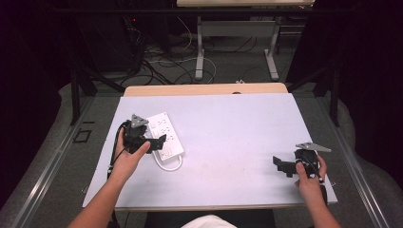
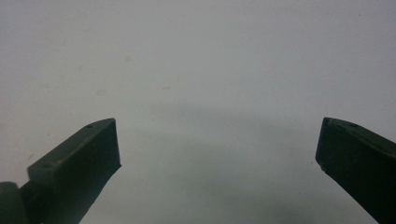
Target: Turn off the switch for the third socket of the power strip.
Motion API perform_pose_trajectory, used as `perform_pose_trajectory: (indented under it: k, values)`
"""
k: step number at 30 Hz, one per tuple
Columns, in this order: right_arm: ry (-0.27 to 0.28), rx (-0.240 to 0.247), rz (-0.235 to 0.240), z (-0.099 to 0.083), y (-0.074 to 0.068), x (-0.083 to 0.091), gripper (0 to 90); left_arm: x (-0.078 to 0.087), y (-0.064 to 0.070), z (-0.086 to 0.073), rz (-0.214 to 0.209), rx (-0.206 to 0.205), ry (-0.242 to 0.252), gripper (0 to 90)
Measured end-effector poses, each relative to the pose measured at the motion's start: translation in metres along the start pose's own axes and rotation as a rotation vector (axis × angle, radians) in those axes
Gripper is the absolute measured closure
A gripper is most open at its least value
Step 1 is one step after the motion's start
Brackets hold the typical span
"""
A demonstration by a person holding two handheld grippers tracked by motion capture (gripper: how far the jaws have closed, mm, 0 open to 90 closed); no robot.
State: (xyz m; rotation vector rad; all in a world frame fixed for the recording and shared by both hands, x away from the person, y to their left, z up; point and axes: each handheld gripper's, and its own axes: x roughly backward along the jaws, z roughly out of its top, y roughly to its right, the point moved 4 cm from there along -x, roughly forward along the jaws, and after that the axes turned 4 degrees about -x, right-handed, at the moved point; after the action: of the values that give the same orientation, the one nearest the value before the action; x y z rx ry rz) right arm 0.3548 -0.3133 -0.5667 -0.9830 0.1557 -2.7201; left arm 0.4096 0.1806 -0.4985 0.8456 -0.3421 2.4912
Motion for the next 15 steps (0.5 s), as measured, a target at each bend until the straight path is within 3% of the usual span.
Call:
perform_pose_trajectory:
  k: [15]
  values:
    - [-0.001, 0.003, 0.006, 0.0, -0.003, 0.002, 0.0, 0.009, 0.017, -0.017, -0.019, -0.014, -0.004, 0.3]
